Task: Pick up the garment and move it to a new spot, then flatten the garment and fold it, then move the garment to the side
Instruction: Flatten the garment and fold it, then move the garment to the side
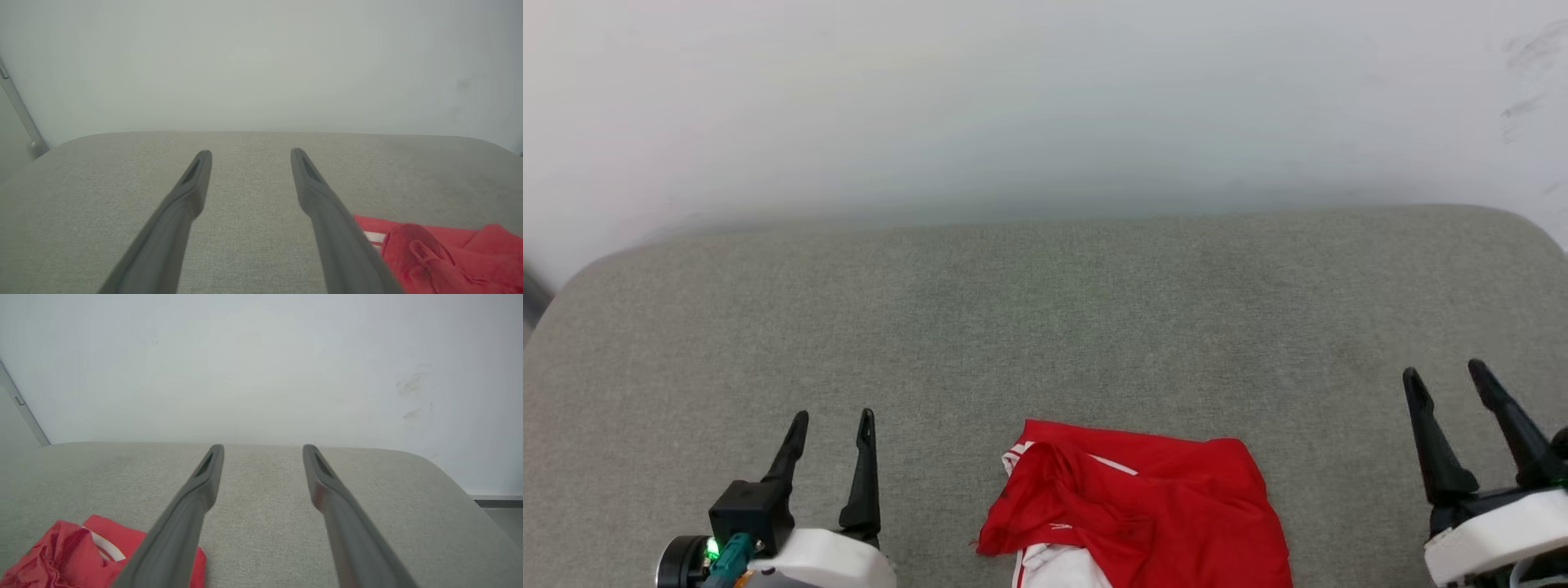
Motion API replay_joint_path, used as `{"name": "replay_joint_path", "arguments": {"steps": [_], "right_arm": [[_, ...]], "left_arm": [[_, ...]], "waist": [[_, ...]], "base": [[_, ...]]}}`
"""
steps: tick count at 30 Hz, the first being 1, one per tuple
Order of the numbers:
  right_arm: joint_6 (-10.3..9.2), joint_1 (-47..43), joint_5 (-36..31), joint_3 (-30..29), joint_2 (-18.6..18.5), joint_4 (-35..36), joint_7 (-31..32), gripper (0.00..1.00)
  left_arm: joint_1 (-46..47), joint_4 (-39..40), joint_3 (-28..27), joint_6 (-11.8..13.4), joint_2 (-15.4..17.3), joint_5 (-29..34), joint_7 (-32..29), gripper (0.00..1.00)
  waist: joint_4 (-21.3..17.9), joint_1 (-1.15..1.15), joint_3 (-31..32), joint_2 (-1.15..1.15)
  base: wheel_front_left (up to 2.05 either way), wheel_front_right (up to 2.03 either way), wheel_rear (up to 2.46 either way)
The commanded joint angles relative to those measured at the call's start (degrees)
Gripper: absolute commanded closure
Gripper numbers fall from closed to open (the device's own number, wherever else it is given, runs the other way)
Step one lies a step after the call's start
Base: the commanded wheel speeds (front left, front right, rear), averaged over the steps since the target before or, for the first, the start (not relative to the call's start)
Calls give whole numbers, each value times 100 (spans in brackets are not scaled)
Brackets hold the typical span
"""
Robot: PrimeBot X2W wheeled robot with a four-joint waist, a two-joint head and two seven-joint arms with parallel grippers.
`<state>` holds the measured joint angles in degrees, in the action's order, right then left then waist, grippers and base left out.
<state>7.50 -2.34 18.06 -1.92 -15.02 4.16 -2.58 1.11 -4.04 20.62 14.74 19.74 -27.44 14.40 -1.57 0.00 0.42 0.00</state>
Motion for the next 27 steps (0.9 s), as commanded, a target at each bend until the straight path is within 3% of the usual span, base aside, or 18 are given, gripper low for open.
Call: {"name": "replay_joint_path", "arguments": {"steps": [1, 18, 27], "right_arm": [[-2, -131, -38, 8, 71, 40, -36, 0], [-2, -355, -19, -6, 297, 220, 190, 0], [-2, -426, 256, -430, 267, 48, 581, 0]], "left_arm": [[-97, -48, -10, -28, -22, 21, 46, 0], [-169, -70, -194, -91, -170, 137, 89, 0], [-71, -14, -406, -94, -245, 207, 90, 0]], "waist": [[-34, 0, 59, 0], [-123, 0, 72, 0], [-12, 0, -27, 0]], "base": [[0, 0, 0], [0, 0, 0], [0, 0, 0]]}}
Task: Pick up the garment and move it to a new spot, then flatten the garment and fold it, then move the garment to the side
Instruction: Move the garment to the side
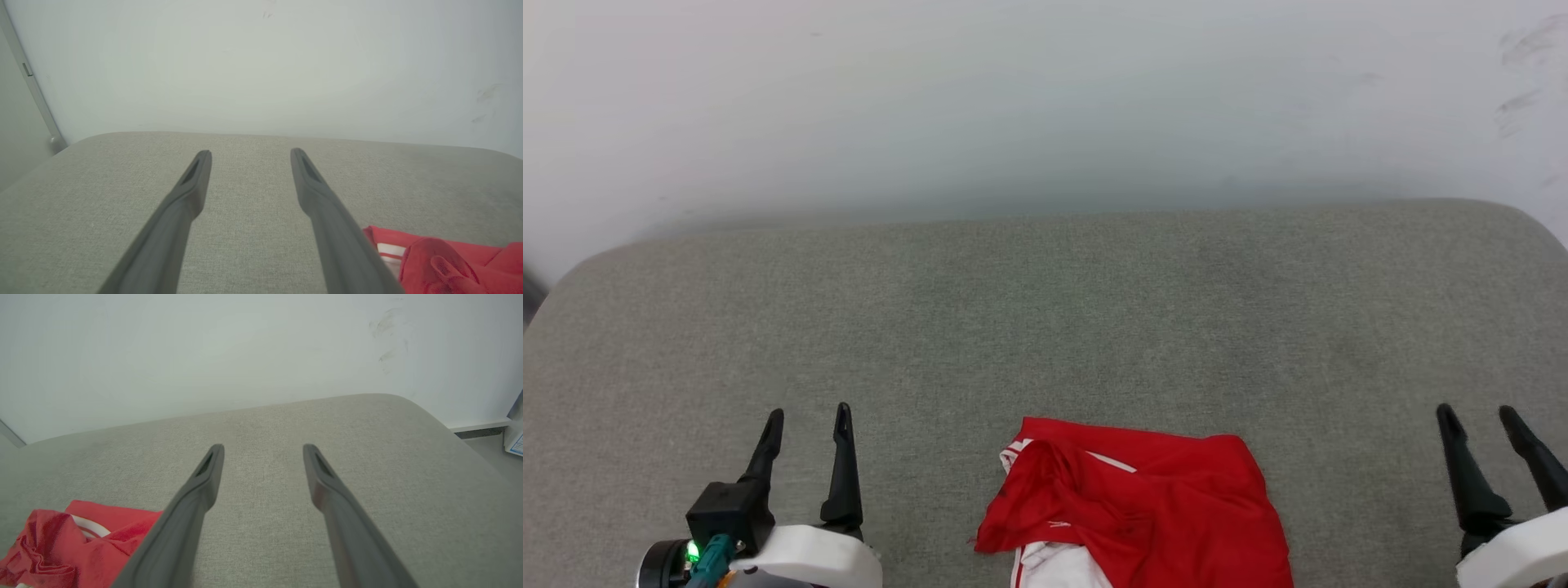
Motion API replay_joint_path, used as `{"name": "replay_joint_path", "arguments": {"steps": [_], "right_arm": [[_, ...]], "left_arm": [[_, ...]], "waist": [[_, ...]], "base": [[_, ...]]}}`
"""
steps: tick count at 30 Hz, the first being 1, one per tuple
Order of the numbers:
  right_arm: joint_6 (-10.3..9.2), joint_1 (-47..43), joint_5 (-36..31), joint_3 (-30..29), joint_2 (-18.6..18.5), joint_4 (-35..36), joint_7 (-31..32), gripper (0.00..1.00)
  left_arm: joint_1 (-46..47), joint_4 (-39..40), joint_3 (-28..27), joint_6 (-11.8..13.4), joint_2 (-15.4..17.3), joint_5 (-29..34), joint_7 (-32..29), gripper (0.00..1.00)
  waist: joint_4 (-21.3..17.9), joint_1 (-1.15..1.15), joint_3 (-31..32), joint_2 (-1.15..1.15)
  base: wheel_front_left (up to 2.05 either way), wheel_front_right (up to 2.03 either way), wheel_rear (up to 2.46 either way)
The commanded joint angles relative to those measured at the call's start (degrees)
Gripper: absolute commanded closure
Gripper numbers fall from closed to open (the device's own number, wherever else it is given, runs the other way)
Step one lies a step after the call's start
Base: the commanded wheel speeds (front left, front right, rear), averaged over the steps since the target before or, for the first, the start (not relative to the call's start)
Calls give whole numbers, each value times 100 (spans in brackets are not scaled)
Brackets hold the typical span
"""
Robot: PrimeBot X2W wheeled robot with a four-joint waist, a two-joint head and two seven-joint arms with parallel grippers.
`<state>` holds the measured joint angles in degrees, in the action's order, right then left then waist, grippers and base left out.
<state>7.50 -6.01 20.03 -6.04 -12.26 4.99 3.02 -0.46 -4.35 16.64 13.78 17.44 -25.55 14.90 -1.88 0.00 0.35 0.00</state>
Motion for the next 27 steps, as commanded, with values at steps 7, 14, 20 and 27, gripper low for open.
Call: {"name": "replay_joint_path", "arguments": {"steps": [7, 14, 20, 27], "right_arm": [[-2, 214, 1010, -739, -371, -668, 1425, 0], [-2, 515, 2017, -1076, -285, -1215, 4135, 0], [-2, 855, 2609, -1149, 410, -1015, 5923, 0], [-4, 1296, 3145, -1206, 891, -1525, 6529, 0]], "left_arm": [[220, 199, -223, -46, -128, 178, 34, 0], [380, 397, -354, -98, -344, 361, 29, 0], [523, 550, -401, -141, -478, 538, 28, 0], [738, 535, -318, -190, -580, 726, 28, 0]], "waist": [[279, 0, -363, 0], [580, 0, -770, 0], [733, 0, -1093, 0], [877, 0, -1371, 0]], "base": [[0, 0, 0], [0, 0, 0], [0, 0, 0], [0, 0, 0]]}}
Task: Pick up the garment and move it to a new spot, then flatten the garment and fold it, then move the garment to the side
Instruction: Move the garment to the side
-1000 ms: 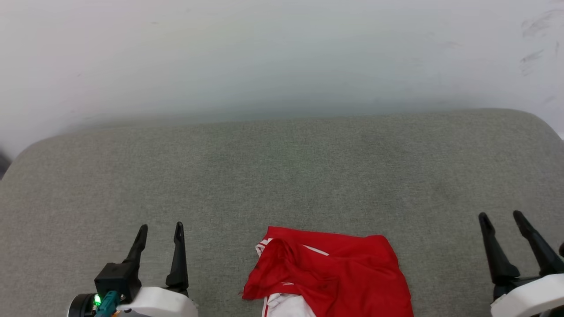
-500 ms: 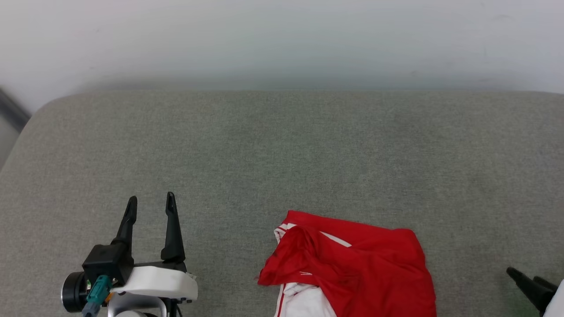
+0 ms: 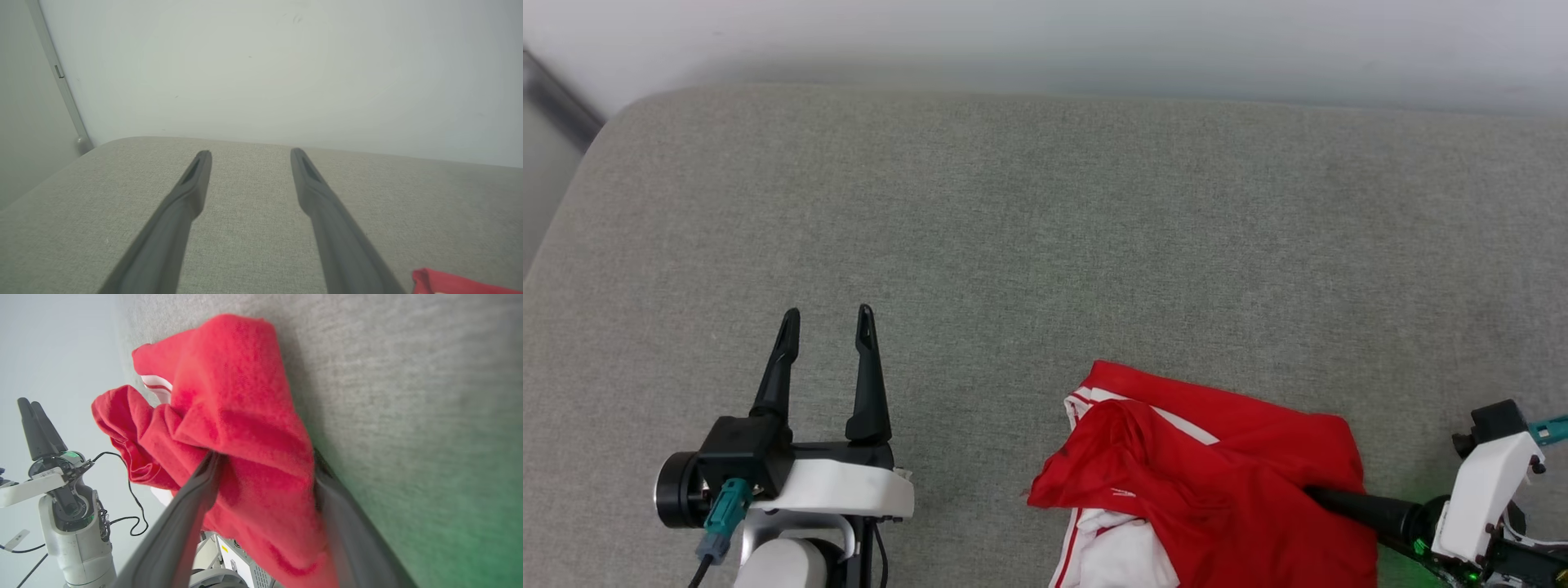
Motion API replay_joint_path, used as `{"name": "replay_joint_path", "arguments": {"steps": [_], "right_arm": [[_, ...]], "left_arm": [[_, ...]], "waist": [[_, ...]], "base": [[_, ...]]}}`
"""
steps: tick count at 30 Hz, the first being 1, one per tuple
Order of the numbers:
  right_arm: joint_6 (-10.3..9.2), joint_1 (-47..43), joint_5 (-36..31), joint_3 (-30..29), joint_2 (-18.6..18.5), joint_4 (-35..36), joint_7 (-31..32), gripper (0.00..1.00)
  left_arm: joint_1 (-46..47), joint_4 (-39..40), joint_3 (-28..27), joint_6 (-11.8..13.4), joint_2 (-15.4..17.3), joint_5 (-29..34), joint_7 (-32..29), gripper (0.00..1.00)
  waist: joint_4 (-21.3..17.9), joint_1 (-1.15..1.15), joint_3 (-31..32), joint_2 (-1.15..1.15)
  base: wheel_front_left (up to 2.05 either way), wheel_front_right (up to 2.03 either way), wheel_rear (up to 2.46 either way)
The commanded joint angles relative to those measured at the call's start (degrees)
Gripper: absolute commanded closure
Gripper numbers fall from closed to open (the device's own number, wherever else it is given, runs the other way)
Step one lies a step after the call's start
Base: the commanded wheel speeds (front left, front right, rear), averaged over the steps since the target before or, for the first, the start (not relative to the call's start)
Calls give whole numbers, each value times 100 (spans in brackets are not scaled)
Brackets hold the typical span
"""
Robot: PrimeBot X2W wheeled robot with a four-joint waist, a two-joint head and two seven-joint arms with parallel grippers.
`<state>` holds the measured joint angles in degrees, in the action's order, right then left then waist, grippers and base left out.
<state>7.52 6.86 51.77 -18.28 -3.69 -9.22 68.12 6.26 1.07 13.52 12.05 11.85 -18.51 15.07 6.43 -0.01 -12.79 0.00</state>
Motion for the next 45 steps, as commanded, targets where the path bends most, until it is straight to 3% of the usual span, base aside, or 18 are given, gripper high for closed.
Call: {"name": "replay_joint_path", "arguments": {"steps": [1, 2, 3, 4, 5, 10, 15, 20, 26, 31, 36, 37, 40, 41, 45], "right_arm": [[-7, 49, 37, 25, 56, -264, 58, 0], [-8, 78, 85, 25, 69, -402, 77, 0], [-9, 110, 81, 74, 88, -504, 93, 52], [-9, 145, 83, 105, 96, -572, 68, 83], [-9, 158, 120, 112, 102, -635, 58, 100], [-5, 321, 151, 293, 63, -417, -3, 100], [-5, 433, -405, 1061, -465, 338, -538, 100], [-5, 774, -1229, 2151, -1225, 861, -1177, 100], [-5, 1336, -1929, 2825, -1925, 703, -1711, 100], [-5, 1731, -2168, 2900, -2122, 230, -2161, 100], [-5, 2116, -2303, 2647, -2062, -264, -2738, 100], [-5, 2398, -2393, 2420, -2136, -669, -3146, 100], [-6, 2730, -2475, 2214, -2271, -1144, -3544, 100], [-6, 3071, -2487, 2010, -2337, -1585, -3958, 100], [-6, 3417, -2549, 1761, -2443, -1991, -4409, 100]], "left_arm": [[108, -19, 9, -30, -37, 31, 12, 0], [134, -21, 15, -32, -47, 50, 12, 0], [147, -33, 22, -41, -52, 61, 12, 0], [146, -48, 25, -39, -55, 70, 12, 0], [150, -60, 22, -43, -57, 71, 12, 0], [76, -142, -2, 0, -32, 130, 12, 0], [-53, -133, -71, 18, 22, 111, 12, 0], [-103, 7, -117, 26, 90, 122, 10, 0], [7, 155, -110, 39, 182, 175, -47, 0], [177, 368, -126, 35, 342, 259, -194, 0], [523, 615, -52, -14, 529, 418, -437, 0], [823, 830, 28, -52, 605, 548, -622, 0], [1087, 976, 99, -123, 691, 632, -826, 0], [1355, 1115, 159, -195, 797, 723, -1015, 0], [1581, 1264, 181, -241, 924, 831, -1199, 0]], "waist": [[70, 1, -86, 0], [87, 1, -104, 0], [100, 1, -116, 0], [108, 1, -123, 0], [112, 1, -126, 0], [27, 1, -7, 0], [-321, 1, 224, 0], [-986, 1, 240, 0], [-1930, 1, 88, 0], [-2707, 1, -231, 0], [-3114, 1, -802, 0], [-3211, 1, -1216, 0], [-3223, 1, -1585, 0], [-3199, 1, -1945, 0], [-3161, 1, -2254, 0]], "base": [[0, 0, 0], [0, 0, 0], [0, 0, 0], [0, 0, 0], [0, 0, 0], [0, 0, 0], [0, 0, 0], [0, 0, 0], [0, 0, 0], [0, 0, 0], [0, 0, 0], [0, 0, 0], [0, 0, 0], [0, 0, 0], [0, 0, 0]]}}
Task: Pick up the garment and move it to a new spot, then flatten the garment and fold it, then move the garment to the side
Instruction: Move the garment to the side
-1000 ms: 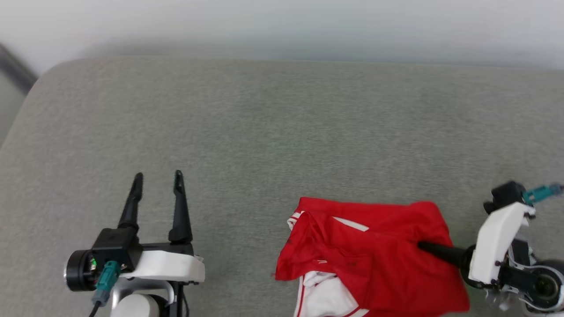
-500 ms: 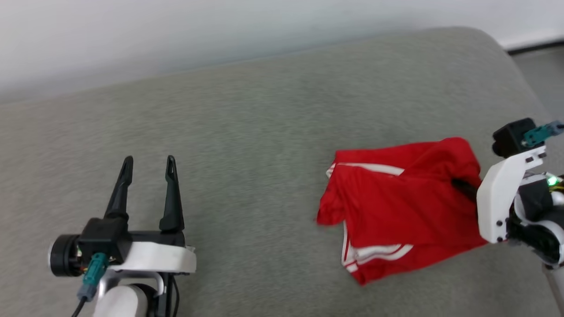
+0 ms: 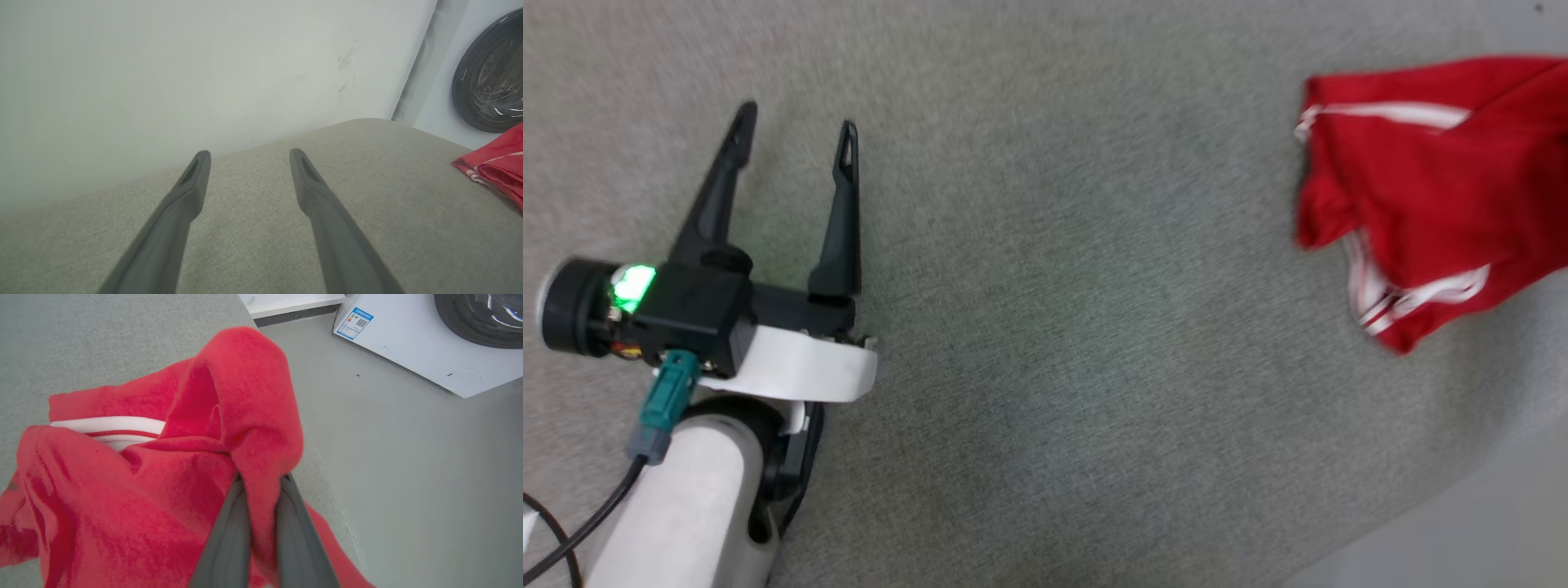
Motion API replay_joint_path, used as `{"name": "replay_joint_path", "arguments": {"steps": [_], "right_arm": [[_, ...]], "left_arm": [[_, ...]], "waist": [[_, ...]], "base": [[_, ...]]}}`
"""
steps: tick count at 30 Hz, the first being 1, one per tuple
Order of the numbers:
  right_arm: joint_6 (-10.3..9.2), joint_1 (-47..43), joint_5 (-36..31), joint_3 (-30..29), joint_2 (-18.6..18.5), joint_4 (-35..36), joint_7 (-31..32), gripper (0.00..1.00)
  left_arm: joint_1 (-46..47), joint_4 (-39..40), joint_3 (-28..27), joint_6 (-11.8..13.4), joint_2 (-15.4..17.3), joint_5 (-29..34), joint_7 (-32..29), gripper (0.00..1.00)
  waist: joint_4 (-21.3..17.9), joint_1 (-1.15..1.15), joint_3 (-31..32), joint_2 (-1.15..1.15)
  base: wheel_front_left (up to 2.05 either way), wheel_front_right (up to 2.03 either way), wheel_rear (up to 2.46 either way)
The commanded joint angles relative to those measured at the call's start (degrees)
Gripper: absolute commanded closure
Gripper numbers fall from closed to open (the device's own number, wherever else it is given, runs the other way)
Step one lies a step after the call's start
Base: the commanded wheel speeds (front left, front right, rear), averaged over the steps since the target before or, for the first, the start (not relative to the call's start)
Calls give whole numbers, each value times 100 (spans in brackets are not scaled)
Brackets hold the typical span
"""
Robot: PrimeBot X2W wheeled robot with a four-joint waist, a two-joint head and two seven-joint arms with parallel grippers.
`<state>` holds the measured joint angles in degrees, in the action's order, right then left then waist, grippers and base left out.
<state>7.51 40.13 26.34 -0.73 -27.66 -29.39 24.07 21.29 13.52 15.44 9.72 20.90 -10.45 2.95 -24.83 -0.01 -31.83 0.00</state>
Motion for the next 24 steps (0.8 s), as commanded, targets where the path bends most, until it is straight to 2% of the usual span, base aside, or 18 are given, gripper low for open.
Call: {"name": "replay_joint_path", "arguments": {"steps": [1, 4, 10, 12, 13, 19, 24], "right_arm": [[-5, 191, -44, -78, -77, -114, -154, 100], [-4, 445, -125, -306, -40, -552, -632, 100], [-4, 816, -145, -548, 302, -1529, -1610, 100], [-4, 853, -208, -525, 358, -1825, -1934, 51], [-4, 884, -256, -542, 340, -1985, -2081, 0], [-4, 973, -491, -714, 224, -2712, -2881, 0], [-4, 808, -757, -773, 56, -3011, -3443, 0]], "left_arm": [[138, 77, -9, -21, 45, 52, -31, 0], [284, 232, 1, -42, 142, 138, -165, 0], [413, 294, -11, -56, 195, 138, -315, 0], [420, 259, 6, -56, 193, 132, -307, 0], [425, 238, 7, -52, 191, 131, -296, 0], [334, 63, 7, -17, 113, 24, -119, 0], [92, -236, 19, 38, -73, -196, 126, 0]], "waist": [[-23, 1, -450, 0], [24, 1, -691, 0], [65, 1, -913, 0], [93, 1, -918, 0], [107, 1, -910, 0], [180, 1, -647, 0], [307, 1, -155, 0]], "base": [[0, 0, 0], [0, 0, 0], [0, 0, 0], [0, 0, 0], [0, 0, 0], [0, 0, 0], [0, 0, 0]]}}
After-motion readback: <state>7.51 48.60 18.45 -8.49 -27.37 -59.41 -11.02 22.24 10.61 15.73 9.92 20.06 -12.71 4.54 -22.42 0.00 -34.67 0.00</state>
